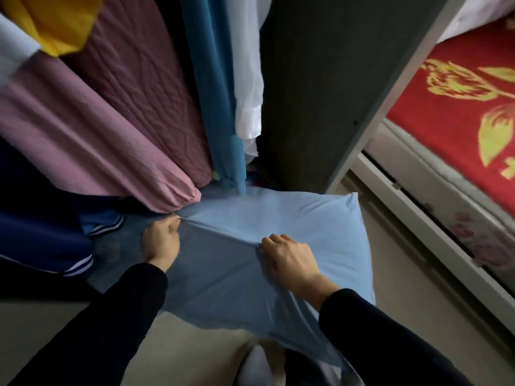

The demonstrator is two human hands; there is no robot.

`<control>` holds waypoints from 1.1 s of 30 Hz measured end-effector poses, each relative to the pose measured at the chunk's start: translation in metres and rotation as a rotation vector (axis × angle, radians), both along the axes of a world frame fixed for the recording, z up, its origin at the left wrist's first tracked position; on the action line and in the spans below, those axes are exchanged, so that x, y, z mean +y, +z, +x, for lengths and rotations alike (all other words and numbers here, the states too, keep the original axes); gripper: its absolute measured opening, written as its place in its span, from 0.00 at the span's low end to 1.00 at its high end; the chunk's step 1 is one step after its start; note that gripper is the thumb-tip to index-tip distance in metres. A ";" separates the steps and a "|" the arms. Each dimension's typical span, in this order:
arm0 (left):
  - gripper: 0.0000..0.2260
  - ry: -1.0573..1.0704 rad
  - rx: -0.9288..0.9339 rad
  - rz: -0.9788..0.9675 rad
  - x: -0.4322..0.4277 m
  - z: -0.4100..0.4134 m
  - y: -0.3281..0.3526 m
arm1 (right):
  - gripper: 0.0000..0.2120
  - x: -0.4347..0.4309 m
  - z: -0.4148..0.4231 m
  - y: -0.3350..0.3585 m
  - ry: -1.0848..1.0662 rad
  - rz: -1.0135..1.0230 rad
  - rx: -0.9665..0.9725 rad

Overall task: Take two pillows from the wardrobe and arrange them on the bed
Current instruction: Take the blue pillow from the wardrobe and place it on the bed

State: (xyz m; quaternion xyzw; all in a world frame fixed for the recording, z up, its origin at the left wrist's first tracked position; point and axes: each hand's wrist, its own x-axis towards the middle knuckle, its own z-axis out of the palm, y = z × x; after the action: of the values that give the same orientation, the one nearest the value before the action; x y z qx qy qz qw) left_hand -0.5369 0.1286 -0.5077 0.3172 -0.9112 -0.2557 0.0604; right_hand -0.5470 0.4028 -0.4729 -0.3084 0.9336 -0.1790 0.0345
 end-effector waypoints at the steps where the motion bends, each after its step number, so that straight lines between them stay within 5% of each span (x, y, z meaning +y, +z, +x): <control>1: 0.08 -0.017 -0.001 0.011 0.007 0.004 0.007 | 0.11 0.008 0.008 0.010 0.028 0.020 0.010; 14: 0.19 -0.551 -0.219 0.130 0.202 -0.009 0.026 | 0.11 0.238 0.012 0.075 -0.162 0.218 -0.120; 19: 0.13 -0.683 -0.251 0.187 0.331 -0.047 0.031 | 0.11 0.364 -0.016 0.093 -0.253 0.315 -0.081; 33: 0.12 -0.777 0.031 0.218 0.599 -0.263 0.098 | 0.06 0.616 -0.219 0.160 -0.563 0.467 0.276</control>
State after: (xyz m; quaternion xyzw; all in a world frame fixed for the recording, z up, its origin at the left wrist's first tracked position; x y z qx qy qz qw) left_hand -0.7996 0.7276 -0.4098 -0.0500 -0.9298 -0.3596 -0.0609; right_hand -0.7656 1.0189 -0.3130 -0.0449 0.9932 0.0791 -0.0727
